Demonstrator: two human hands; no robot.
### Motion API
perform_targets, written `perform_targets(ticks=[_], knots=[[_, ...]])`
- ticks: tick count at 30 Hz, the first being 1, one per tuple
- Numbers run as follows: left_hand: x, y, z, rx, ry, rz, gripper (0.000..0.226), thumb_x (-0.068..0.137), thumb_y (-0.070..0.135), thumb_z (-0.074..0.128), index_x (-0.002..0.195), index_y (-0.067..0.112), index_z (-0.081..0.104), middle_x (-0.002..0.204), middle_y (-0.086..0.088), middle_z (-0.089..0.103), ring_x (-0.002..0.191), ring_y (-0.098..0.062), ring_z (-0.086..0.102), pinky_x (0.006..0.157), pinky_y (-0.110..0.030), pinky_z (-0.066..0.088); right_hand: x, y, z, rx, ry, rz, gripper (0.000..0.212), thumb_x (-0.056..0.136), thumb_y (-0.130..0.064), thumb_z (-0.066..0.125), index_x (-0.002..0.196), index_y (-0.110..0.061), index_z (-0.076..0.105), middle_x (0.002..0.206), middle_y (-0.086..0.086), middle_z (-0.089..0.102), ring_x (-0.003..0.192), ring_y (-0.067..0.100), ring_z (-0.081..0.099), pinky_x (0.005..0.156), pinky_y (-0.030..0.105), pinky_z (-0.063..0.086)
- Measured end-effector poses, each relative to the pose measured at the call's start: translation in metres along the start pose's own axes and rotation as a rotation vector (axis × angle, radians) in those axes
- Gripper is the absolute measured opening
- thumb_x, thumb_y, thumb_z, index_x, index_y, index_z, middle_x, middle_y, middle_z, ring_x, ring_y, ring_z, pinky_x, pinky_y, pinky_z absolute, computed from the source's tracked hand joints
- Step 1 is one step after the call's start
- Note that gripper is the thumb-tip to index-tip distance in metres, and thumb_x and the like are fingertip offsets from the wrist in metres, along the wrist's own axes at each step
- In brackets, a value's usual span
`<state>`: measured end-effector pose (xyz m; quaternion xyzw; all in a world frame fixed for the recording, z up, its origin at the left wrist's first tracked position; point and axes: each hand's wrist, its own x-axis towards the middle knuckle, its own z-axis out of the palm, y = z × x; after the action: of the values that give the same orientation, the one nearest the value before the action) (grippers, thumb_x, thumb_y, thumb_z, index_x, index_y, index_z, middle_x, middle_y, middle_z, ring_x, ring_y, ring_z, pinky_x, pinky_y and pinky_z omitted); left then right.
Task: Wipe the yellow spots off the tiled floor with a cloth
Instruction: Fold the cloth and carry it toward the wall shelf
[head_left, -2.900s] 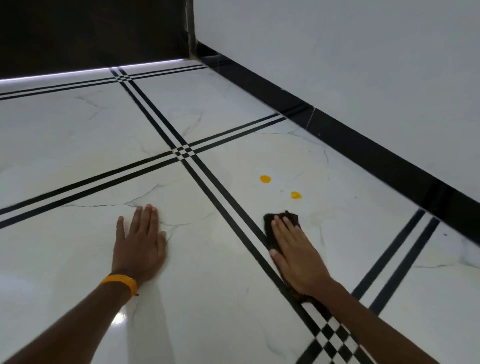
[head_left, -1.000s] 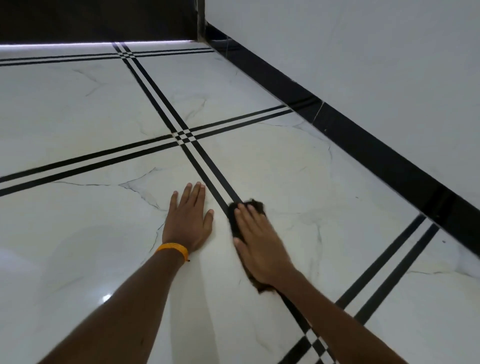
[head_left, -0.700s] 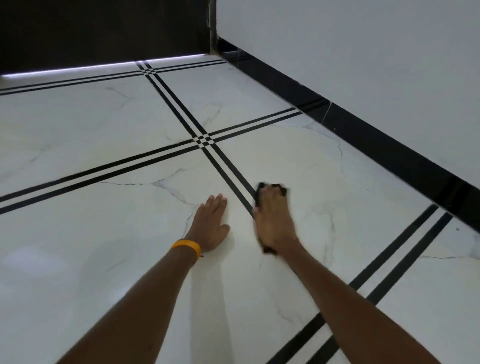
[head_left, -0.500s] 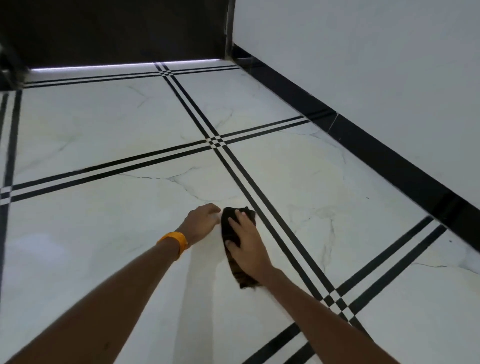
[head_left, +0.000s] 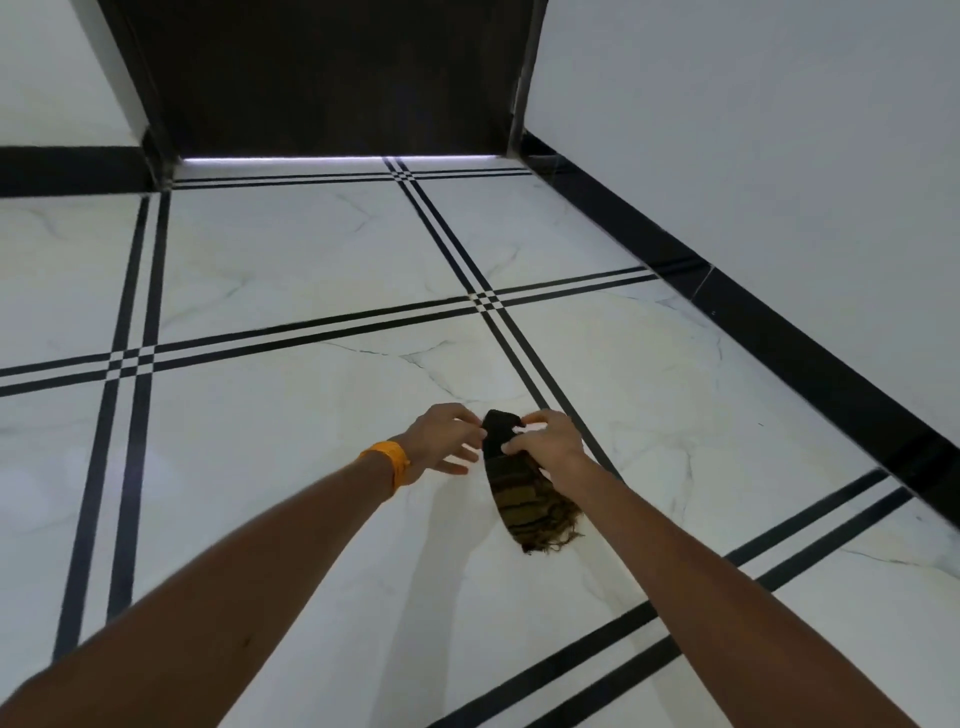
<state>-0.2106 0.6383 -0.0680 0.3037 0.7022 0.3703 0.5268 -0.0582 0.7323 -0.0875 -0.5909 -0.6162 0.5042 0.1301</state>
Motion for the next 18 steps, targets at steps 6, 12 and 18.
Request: perform_targets(ticks=[6,12,18], knots=[[-0.021,0.038,0.01,-0.104,0.25,0.209,0.038,0.083,0.042,0.078,0.1,0.01,0.067,0.099,-0.008,0.072,0.089,-0.02,0.071,0.066,-0.027,0.06,-0.035,-0.052,-0.014,0.028,-0.05,-0.383,0.054,0.07,-0.001,0.088,0.116,-0.021,0.068,0.102,0.003,0.074,0.091,0.016,0.072,0.08,0.028,0.059],[-0.042,0.049,-0.014,-0.392,0.384,0.25,0.027,0.083,0.011,0.08,0.102,-0.003,0.068,0.103,-0.018,0.072,0.089,-0.027,0.073,0.065,-0.026,0.062,-0.062,-0.08,-0.006,0.173,-0.108,-0.532,0.058,0.068,0.004,0.088,0.119,-0.017,0.067,0.099,0.004,0.073,0.076,0.008,0.069,0.073,0.022,0.058],[-0.079,0.057,-0.043,-0.521,0.285,0.298,0.012,0.095,0.016,0.065,0.103,0.007,0.064,0.115,-0.013,0.07,0.107,-0.027,0.066,0.081,-0.032,0.056,-0.085,-0.096,-0.009,0.234,-0.149,-0.469,0.057,0.077,0.01,0.078,0.123,-0.019,0.063,0.101,0.007,0.071,0.086,0.016,0.069,0.064,0.017,0.052]])
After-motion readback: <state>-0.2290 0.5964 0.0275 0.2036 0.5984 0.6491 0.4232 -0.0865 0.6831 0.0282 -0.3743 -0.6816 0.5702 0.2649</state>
